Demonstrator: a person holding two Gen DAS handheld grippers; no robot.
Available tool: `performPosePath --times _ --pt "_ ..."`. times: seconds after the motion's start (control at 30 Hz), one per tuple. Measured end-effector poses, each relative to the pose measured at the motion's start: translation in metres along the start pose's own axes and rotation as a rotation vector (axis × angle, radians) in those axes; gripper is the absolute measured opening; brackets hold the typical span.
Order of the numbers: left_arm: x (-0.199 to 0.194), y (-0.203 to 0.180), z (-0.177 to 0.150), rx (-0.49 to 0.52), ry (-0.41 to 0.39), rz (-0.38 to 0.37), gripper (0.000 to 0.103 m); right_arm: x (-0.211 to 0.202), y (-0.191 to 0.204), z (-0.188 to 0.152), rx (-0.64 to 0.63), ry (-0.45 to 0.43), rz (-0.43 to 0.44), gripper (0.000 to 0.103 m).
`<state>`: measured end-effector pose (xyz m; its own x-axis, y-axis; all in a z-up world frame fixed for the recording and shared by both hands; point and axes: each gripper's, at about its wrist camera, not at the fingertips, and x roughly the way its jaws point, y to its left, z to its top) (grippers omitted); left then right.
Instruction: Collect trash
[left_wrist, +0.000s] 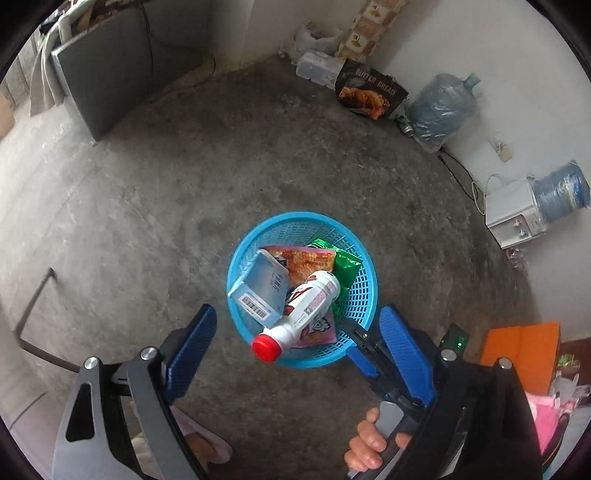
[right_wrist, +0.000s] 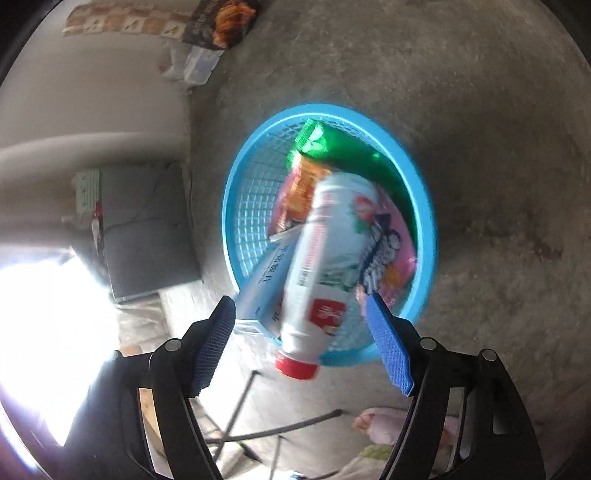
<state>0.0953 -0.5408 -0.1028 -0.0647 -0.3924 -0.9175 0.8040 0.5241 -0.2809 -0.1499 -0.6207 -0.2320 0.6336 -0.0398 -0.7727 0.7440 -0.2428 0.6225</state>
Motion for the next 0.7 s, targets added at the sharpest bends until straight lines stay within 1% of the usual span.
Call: performPosePath --times 0.1,0.17,0.2,0.3,0.37,0.4,0.47,0.5,0.53,0.6,0.7 --pt "-0.030 0.001 -0.011 0.013 -0.030 -0.016 0.088 -0.014 -0.006 -0.011 -0.020 -0.019 -0.009 0.070" --pt "-0.055 0.001 -0.020 0.028 -0.050 -0.037 0.088 -0.028 0.000 -0.019 -0.070 -0.036 -0.027 0.070" --pt "-0.071 0.001 -0.026 0.038 -0.074 -0.047 0.088 -0.034 0.004 -0.020 -0.096 -0.042 -0.031 0.070" --pt "-0.114 0.005 -0.045 0.064 -0.136 -0.061 0.088 -0.064 0.024 -0.034 -0.231 -0.071 -0.057 0.070" --pt "-0.151 0.017 -0.067 0.067 -0.203 -0.063 0.088 -0.087 0.042 -0.049 -0.354 -0.104 -0.073 0.070" --pt "-0.168 0.024 -0.079 0.062 -0.235 -0.054 0.089 -0.094 0.048 -0.056 -0.401 -0.117 -0.075 0.070" --pt "-0.197 0.038 -0.104 0.044 -0.297 -0.023 0.095 -0.119 0.068 -0.079 -0.537 -0.159 -0.079 0.071" --pt "-0.208 0.045 -0.115 0.031 -0.324 -0.001 0.095 -0.130 0.077 -0.091 -0.599 -0.179 -0.074 0.074" --pt "-0.226 0.056 -0.132 0.008 -0.369 0.029 0.096 -0.145 0.090 -0.109 -0.686 -0.206 -0.062 0.077" --pt "-0.252 0.072 -0.159 -0.023 -0.427 0.069 0.097 -0.162 0.107 -0.135 -0.802 -0.235 -0.050 0.082" --pt "-0.294 0.101 -0.213 -0.092 -0.523 0.147 0.097 -0.187 0.129 -0.178 -0.954 -0.272 -0.010 0.090"
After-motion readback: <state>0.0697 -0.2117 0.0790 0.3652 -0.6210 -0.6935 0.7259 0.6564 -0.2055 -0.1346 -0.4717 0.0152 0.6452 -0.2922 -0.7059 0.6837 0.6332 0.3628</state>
